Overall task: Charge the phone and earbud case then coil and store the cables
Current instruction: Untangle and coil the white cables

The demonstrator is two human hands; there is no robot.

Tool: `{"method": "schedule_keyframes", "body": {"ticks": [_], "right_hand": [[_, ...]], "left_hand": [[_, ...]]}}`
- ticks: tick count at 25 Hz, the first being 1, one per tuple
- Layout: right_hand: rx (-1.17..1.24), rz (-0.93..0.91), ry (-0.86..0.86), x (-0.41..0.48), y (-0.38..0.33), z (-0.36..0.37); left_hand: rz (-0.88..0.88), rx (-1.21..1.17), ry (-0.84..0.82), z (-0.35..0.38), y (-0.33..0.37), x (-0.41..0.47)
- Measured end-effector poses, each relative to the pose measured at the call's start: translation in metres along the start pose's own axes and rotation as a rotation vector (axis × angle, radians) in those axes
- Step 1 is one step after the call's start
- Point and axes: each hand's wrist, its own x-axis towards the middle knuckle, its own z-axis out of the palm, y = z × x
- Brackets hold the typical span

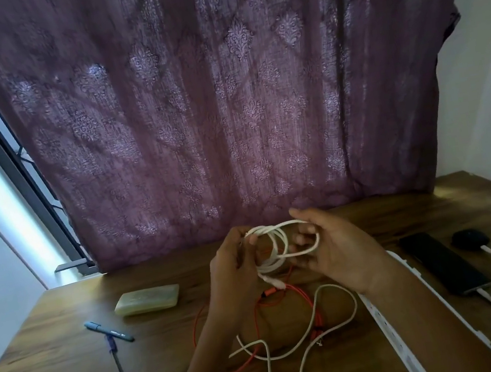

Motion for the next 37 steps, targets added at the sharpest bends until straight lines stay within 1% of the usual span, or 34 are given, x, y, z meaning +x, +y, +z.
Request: {"method": "schedule_keyframes", "body": {"ticks": [1,2,3,5,7,9,11,13,14,16,20,22,23,24,27,31,34,37], "right_hand": [[0.041,0.014,-0.036,0.000,-0.004,-0.003],[0.006,0.002,-0.052,-0.002,-0.008,-0.005],[-0.111,-0.039,-0.041,-0.004,-0.011,-0.008],[-0.443,-0.169,0.010,-0.007,-0.016,-0.015],[-0.710,-0.310,0.080,-0.009,-0.020,-0.020],[-0.845,-0.427,0.127,-0.010,-0.022,-0.026],[-0.842,-0.446,0.148,-0.009,-0.017,-0.030],[-0.764,-0.374,0.162,-0.005,-0.007,-0.030],[-0.690,-0.318,0.142,-0.003,-0.002,-0.028],[-0.549,-0.227,0.050,-0.002,0.007,-0.022],[-0.474,-0.183,-0.145,-0.006,0.009,-0.014],[-0.410,-0.171,-0.156,-0.005,0.009,-0.015],[-0.387,-0.175,-0.145,-0.004,0.009,-0.016],[-0.377,-0.183,-0.125,-0.003,0.008,-0.017],[-0.388,-0.204,-0.057,0.001,0.008,-0.018],[-0.448,-0.204,-0.004,0.001,0.005,-0.018],[-0.480,-0.243,-0.028,-0.002,0.001,-0.017],[-0.640,-0.353,-0.038,-0.004,-0.003,-0.020]], "left_hand": [[-0.018,0.012,0.038,-0.001,-0.002,0.001],[-0.033,0.021,0.066,-0.004,-0.004,0.002],[-0.039,0.033,0.079,-0.005,-0.006,0.003],[-0.032,0.083,0.094,-0.008,-0.009,0.004],[-0.044,0.067,0.126,-0.010,-0.010,0.005],[-0.093,-0.028,0.123,-0.009,-0.009,0.004],[-0.148,-0.114,0.106,-0.008,-0.007,0.002],[-0.187,-0.205,0.087,-0.004,-0.001,0.001],[-0.199,-0.237,0.067,-0.002,0.002,-0.001],[-0.222,-0.290,0.013,0.004,0.009,-0.003],[-0.301,-0.464,-0.048,0.009,0.017,-0.006],[-0.379,-0.611,-0.113,0.006,0.016,-0.007],[-0.411,-0.648,-0.161,0.004,0.014,-0.008],[-0.424,-0.635,-0.207,0.001,0.013,-0.010],[-0.426,-0.484,-0.307,-0.004,0.014,-0.008],[-0.486,-0.463,-0.463,-0.010,0.030,0.007],[-0.460,-0.330,-0.493,-0.011,0.036,0.016],[-0.423,-0.280,-0.510,-0.007,0.035,0.016]]}}
